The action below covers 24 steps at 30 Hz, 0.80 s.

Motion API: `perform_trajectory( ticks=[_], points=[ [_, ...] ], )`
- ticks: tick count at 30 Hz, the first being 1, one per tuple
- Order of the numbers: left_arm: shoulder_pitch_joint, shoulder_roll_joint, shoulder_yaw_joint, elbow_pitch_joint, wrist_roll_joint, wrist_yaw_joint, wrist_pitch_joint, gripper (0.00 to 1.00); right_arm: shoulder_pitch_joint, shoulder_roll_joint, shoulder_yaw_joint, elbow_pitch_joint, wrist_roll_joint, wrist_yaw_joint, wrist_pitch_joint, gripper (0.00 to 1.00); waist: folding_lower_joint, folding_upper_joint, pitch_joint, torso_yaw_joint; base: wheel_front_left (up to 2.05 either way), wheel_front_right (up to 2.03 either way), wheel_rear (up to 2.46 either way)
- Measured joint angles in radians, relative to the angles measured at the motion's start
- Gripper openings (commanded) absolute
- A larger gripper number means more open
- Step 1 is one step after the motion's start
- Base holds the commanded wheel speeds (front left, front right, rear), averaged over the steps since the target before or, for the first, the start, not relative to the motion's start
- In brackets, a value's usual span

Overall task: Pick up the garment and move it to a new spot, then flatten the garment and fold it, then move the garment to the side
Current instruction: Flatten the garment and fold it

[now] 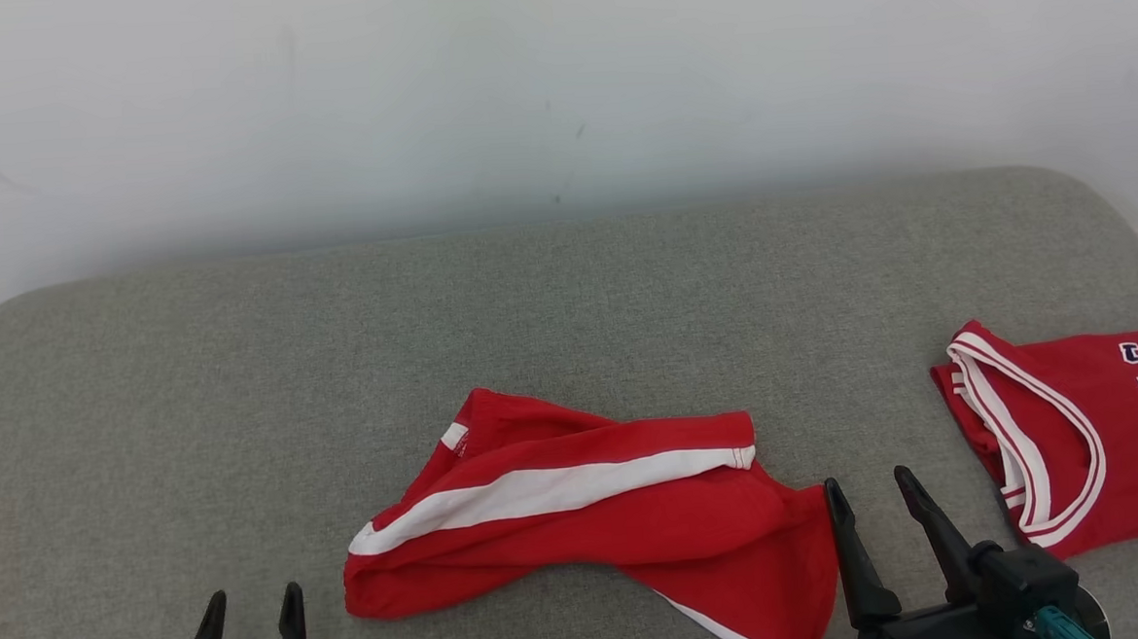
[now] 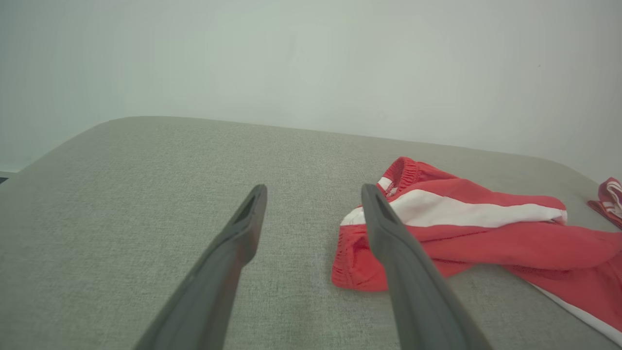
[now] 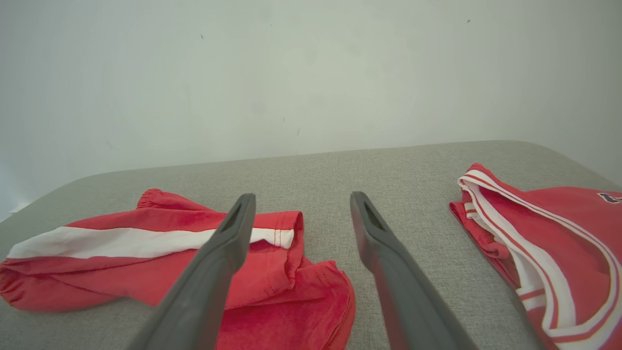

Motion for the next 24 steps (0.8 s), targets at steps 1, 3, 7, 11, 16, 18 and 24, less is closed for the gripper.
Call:
perform_trajectory(
  ticks=[1,3,7,11,16,18,24],
  points=[
    [-0.005,0.007,-0.015,0.003,-0.004,0.000,0.000,1.00,0.000,0.000,0.000,-0.001,0.000,0.000,0.000,1.00,0.0000,0.0000,0.001,0.000,0.00,0.00,0.00],
    [-0.023,0.030,-0.055,0.013,-0.012,0.000,0.000,1.00,0.000,0.000,0.000,-0.003,0.000,0.000,0.001,1.00,0.0000,0.0000,0.003,0.002,0.00,0.00,0.00],
    [-0.103,0.102,-0.175,0.081,-0.067,-0.002,0.000,1.00,-0.002,0.000,0.002,-0.004,0.000,0.000,0.002,1.00,0.0000,0.0000,0.012,0.005,0.00,0.00,0.00],
    [-0.221,0.174,-0.311,0.162,-0.160,-0.002,0.056,1.00,-0.017,0.000,0.009,-0.004,0.000,0.000,0.002,1.00,0.0001,0.0000,0.028,0.005,0.00,0.00,0.00],
    [-0.354,0.241,-0.405,0.222,-0.279,-0.002,0.140,1.00,-0.043,0.000,0.024,-0.003,-0.005,0.000,0.010,1.00,0.0002,0.0000,0.052,-0.004,0.00,0.00,0.00],
    [-0.390,0.271,-0.458,0.237,-0.318,-0.002,0.174,1.00,-0.063,0.000,0.031,-0.004,-0.010,0.000,0.010,1.00,0.0003,0.0001,0.063,-0.010,0.00,0.00,0.00],
    [-0.449,0.347,-0.624,0.252,-0.419,-0.002,0.227,1.00,-0.085,0.000,0.044,0.002,-0.010,0.000,0.004,1.00,0.0002,0.0001,0.086,-0.027,0.00,0.00,0.00]
  ],
)
